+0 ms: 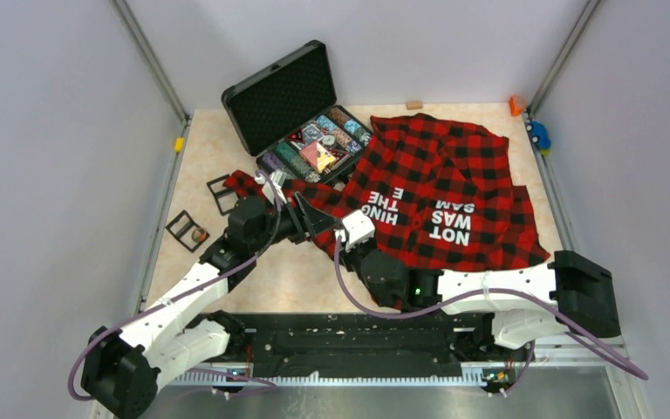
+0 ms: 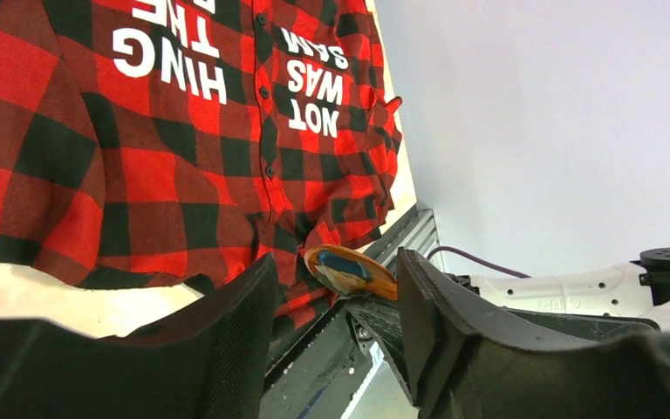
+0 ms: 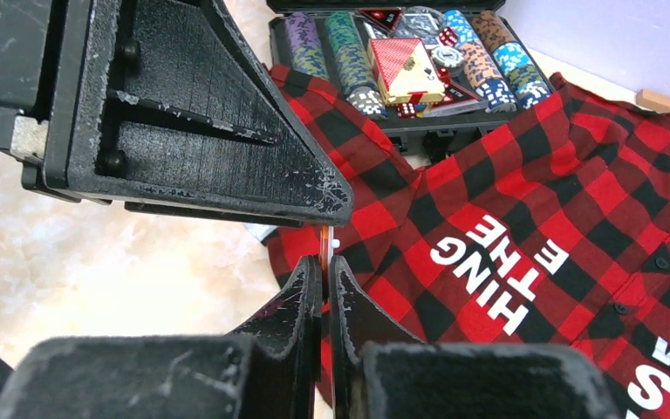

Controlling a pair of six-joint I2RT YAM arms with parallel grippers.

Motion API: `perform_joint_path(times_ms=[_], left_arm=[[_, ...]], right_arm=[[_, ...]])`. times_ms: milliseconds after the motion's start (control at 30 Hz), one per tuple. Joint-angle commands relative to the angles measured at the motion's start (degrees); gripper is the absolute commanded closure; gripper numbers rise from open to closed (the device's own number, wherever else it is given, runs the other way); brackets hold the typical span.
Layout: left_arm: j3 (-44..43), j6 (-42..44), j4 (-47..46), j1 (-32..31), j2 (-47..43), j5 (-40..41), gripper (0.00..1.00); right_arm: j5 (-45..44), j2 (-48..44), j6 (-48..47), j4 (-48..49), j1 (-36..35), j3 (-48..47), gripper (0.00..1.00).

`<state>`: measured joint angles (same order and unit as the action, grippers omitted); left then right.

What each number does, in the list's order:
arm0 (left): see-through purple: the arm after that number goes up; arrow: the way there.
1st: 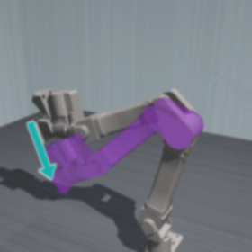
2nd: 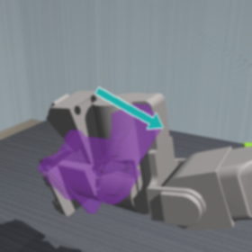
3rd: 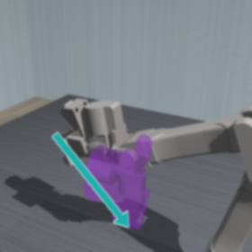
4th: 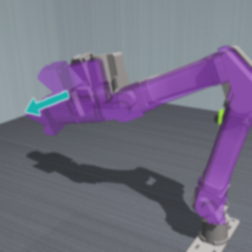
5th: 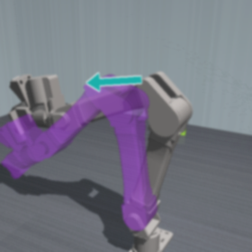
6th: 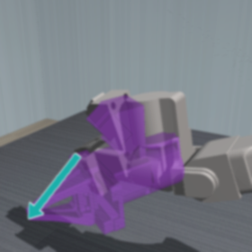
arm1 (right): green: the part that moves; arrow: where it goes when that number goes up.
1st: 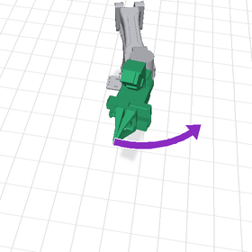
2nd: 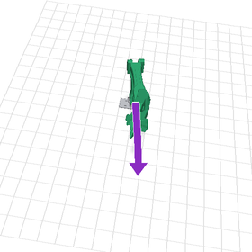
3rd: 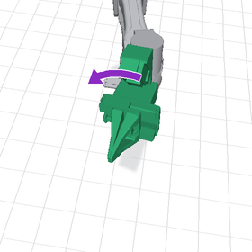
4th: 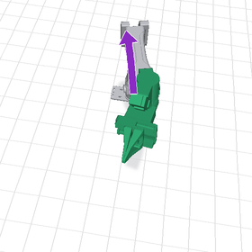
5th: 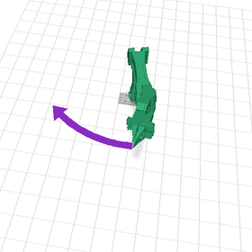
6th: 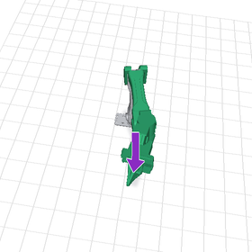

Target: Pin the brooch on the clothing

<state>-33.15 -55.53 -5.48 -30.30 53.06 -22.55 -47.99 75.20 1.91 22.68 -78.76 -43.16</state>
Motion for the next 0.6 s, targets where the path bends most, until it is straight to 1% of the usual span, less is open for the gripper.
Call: perform_joint_path(times_ms=[0,100,300,467,567], left_arm=[[0.40,-0.89,-4.21,-0.61,0.40,1.37,0.48],[0.36,-1.19,-4.62,-0.71,1.26,0.86,0.52],[0.33,-1.85,-5.50,-1.11,2.99,-0.13,0.54],[0.29,-2.27,-5.64,-1.18,3.41,-0.06,0.72],[0.57,-3.14,-6.61,-1.29,3.89,-0.63,0.84]], right_arm=[[-1.78,0.85,-1.61,3.08,-0.99,-3.33,1.00],[-1.34,1.25,-1.56,2.99,-1.06,-3.47,1.00],[-1.27,2.05,-4.35,3.40,-1.72,-3.67,1.00],[-1.63,2.64,-5.09,3.49,-2.02,-3.86,1.00],[-1.73,2.99,-5.78,3.76,-2.33,-3.95,1.00]])
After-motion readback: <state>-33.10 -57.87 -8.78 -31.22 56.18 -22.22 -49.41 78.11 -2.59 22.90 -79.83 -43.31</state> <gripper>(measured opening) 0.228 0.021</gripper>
